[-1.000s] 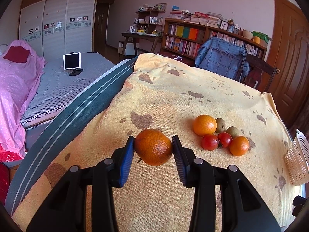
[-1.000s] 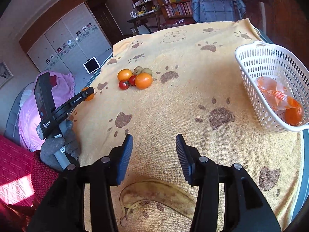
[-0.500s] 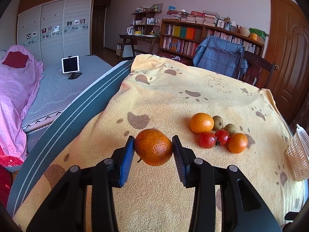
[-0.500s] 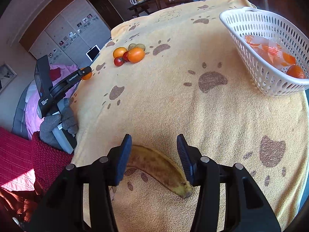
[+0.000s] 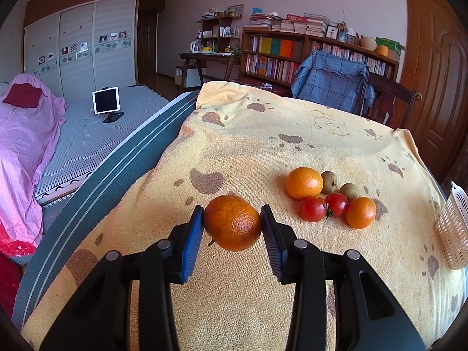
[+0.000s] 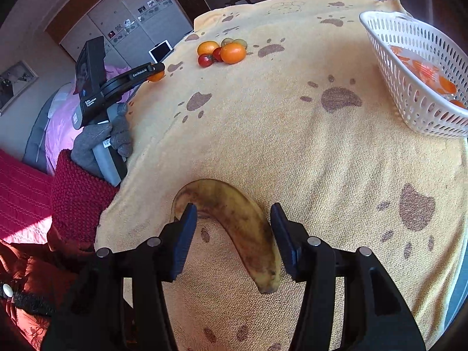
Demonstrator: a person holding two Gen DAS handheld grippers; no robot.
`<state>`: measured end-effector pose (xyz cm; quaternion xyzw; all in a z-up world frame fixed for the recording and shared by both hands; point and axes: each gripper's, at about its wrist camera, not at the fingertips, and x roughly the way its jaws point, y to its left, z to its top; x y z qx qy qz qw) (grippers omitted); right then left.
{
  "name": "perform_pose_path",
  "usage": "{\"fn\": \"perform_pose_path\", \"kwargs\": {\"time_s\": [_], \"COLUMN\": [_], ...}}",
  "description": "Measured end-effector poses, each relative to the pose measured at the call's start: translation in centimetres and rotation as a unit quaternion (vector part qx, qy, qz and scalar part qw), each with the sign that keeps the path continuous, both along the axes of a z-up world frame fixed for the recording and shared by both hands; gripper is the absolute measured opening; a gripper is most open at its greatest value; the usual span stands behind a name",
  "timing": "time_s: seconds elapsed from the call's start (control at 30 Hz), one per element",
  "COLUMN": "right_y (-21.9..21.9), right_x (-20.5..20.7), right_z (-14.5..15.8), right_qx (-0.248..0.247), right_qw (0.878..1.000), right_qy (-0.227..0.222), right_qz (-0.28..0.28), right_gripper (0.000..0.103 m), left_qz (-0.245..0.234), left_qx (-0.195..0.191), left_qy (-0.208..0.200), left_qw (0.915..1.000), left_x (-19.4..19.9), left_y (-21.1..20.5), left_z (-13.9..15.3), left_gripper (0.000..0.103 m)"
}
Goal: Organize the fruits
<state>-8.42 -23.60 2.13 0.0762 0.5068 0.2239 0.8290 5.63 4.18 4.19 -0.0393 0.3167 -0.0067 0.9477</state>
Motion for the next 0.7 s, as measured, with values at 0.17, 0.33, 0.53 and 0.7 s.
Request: {"fn": "perform_pose_path", "kwargs": {"time_s": [0.17, 0.33, 0.53, 0.7], "right_y": [1.4, 2.3, 2.6, 3.5], "right_x": [-0.6, -0.2, -0.1, -0.3], "right_z": [-0.2, -0.7, -0.9, -1.3], "right_qx": [-0.068, -0.109, -0.119, -0.146], "right_qw": [0.997, 0.992, 0.99, 0.983], "right_qy": [-0.025, -0.046, -0.052, -0.068], "right_qz": [0.03, 0.045, 0.063, 0.084], "right_gripper": [0.054, 0.054, 0.054, 0.054], "left_qz": [-0.003, -0.004, -0.004, -0.007], "left_qx": [0.005, 0.005, 0.004, 0.007], "left_qy": [0.001, 0.003, 0.006, 0.004], "left_qw": [1.0, 1.0, 1.0, 0.9999], "left_x": [0.1, 0.2, 0.2, 0.2], "left_y": [-0.2, -0.2, -0.2, -0.3], "left_z": [-0.1, -0.2, -0.2, -0.2], "left_gripper": [0.04, 0.04, 0.04, 0.04]}}
